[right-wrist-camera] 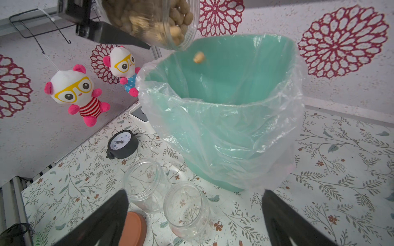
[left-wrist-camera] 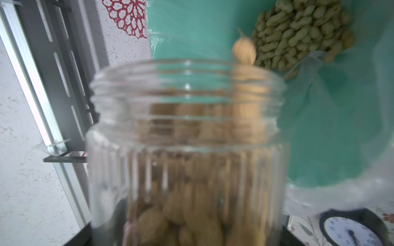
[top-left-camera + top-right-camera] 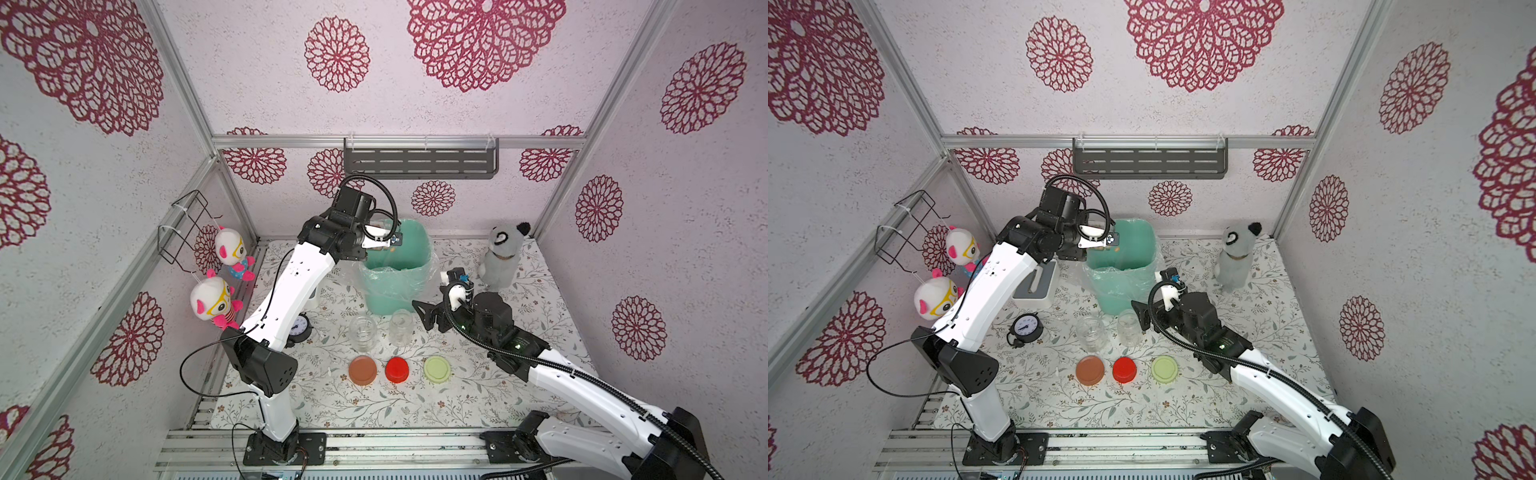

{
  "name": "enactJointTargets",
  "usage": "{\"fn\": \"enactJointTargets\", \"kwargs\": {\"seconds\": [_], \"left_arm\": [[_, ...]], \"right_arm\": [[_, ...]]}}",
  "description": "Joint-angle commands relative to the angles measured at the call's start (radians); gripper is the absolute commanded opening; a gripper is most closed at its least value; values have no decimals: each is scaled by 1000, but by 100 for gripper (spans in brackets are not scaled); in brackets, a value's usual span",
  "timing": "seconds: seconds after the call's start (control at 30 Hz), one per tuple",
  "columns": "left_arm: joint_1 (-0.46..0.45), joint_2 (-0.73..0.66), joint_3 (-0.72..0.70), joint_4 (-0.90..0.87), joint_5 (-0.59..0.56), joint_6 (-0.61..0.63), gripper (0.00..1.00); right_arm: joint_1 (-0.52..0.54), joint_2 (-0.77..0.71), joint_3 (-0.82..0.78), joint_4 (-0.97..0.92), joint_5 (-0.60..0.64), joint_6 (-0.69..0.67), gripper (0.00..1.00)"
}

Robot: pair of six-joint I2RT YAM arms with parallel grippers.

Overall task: Empty moldy peanuts from jars
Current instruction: Pour the moldy peanuts from the jar into the trash bin.

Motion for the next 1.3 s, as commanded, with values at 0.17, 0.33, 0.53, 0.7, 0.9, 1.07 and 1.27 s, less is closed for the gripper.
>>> {"fn": "enactJointTargets", "kwargs": {"seconds": [0.17, 0.33, 0.53, 0.7, 0.9, 1.07, 1.27], "left_arm": [[-36, 26, -47, 270, -219, 236, 0], [-45, 36, -55, 326, -259, 318, 0], [-52, 27, -78, 338, -273, 362, 0], [-55, 12, -99, 348, -281, 394, 0], [-63, 2, -120, 359, -292, 427, 0], [-68, -7, -140, 372, -305, 448, 0], [-76, -16, -155, 405, -325, 520, 0]], "right_arm": [[6, -54, -37, 84, 55, -38, 99], [6, -66, -53, 104, 68, -41, 99], [6, -66, -55, 113, 68, -41, 99], [6, -61, -54, 118, 65, -37, 99], [6, -67, -58, 117, 67, -30, 99], [6, -74, -67, 127, 69, -14, 99], [6, -86, -81, 131, 88, -7, 99]]}}
